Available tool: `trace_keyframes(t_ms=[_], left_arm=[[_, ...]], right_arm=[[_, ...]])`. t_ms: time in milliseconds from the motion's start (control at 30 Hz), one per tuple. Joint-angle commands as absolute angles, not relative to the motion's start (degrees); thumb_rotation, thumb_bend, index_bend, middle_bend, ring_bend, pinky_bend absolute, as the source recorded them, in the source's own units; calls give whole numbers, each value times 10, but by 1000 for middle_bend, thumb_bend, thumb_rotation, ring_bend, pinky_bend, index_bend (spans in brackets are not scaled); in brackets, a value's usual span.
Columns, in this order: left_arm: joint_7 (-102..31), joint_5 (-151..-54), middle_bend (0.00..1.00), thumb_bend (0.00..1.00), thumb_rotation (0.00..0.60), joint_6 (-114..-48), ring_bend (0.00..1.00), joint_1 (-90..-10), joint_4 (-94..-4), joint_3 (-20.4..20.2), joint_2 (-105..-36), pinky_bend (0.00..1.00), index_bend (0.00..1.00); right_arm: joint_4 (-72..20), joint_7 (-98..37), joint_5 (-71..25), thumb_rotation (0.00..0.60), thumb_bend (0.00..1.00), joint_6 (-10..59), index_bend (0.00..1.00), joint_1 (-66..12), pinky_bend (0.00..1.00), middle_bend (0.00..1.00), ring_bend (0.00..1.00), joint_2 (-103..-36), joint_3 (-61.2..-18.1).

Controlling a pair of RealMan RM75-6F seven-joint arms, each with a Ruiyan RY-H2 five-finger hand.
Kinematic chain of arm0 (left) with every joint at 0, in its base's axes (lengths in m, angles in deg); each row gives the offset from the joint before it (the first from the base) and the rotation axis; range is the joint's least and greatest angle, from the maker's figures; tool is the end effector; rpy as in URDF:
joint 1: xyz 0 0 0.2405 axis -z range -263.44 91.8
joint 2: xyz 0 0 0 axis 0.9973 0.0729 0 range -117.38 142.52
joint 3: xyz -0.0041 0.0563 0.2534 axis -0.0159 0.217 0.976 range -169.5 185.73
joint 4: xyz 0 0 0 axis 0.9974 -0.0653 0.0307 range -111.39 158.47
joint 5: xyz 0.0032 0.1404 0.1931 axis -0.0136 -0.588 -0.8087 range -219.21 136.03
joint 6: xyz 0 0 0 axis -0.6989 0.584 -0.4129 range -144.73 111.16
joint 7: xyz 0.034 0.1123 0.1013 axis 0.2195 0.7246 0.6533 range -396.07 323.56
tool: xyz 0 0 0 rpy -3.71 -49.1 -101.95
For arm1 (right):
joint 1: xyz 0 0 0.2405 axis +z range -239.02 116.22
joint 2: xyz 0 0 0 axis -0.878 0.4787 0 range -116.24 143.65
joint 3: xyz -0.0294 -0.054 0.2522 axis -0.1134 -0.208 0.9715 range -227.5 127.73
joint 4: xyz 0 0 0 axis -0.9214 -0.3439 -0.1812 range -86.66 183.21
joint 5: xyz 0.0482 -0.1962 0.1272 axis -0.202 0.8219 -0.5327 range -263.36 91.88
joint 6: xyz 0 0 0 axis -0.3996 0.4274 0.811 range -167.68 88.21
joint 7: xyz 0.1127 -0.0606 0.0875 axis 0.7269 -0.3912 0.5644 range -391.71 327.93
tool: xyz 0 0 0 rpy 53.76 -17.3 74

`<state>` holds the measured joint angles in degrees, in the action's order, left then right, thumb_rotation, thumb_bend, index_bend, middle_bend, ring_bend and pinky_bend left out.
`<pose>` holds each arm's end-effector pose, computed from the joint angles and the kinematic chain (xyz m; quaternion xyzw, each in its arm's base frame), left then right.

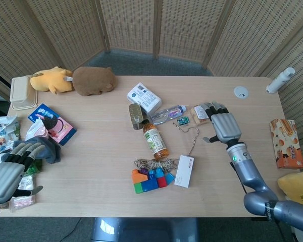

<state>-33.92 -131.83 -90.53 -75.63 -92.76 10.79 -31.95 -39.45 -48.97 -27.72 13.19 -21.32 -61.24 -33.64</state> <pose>-0.2502 0.1840 0.1543 -0.6808 -0.4300 -0.3423 0.4842 -0.1828 -0.4059 0.0514 0.6851 -0.3908 0.3683 0.4922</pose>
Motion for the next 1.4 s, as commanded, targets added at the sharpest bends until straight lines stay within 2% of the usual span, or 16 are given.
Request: trace_keyframes(t_ms=[33, 367, 700, 1033, 1233, 1333, 1400], left_arm=[[-335, -1315, 0, 0, 600, -903, 0, -755, -931, 107, -318, 0, 0], [-312, -1300, 0, 0, 600, -895, 0, -752, -947, 105, -316, 0, 0], [-290, -1278, 0, 0, 600, -890, 0, -750, -964, 102, -305, 0, 0], [-273, -1266, 0, 0, 600, -883, 0, -746, -980, 100, -299, 0, 0], [-267, -1267, 0, 0, 600, -882, 0, -743, -989, 98, -290, 0, 0], [-265, -1267, 0, 0, 600, -884, 0, -744, -994, 98, -284, 0, 0], [-264, -1267, 0, 0, 600, -886, 0, -745, -996, 98, -281, 0, 0]], right_arm=[[-318, -475, -302, 600, 0, 80, 0, -167, 0, 0, 0, -657, -324], [-128, -457, -342, 600, 0, -33, 0, -91, 0, 0, 0, -749, -331], [53, -425, -326, 600, 0, -137, 0, -40, 0, 0, 0, -830, -352], [201, -377, -287, 600, 0, -218, 0, -9, 0, 0, 0, -893, -362], [269, -345, -270, 600, 1, -244, 0, -1, 0, 0, 0, -924, -358], [288, -325, -260, 600, 2, -242, 42, -2, 0, 73, 0, -937, -354], [297, -312, -249, 600, 5, -240, 166, -5, 48, 205, 1, -945, -355]])
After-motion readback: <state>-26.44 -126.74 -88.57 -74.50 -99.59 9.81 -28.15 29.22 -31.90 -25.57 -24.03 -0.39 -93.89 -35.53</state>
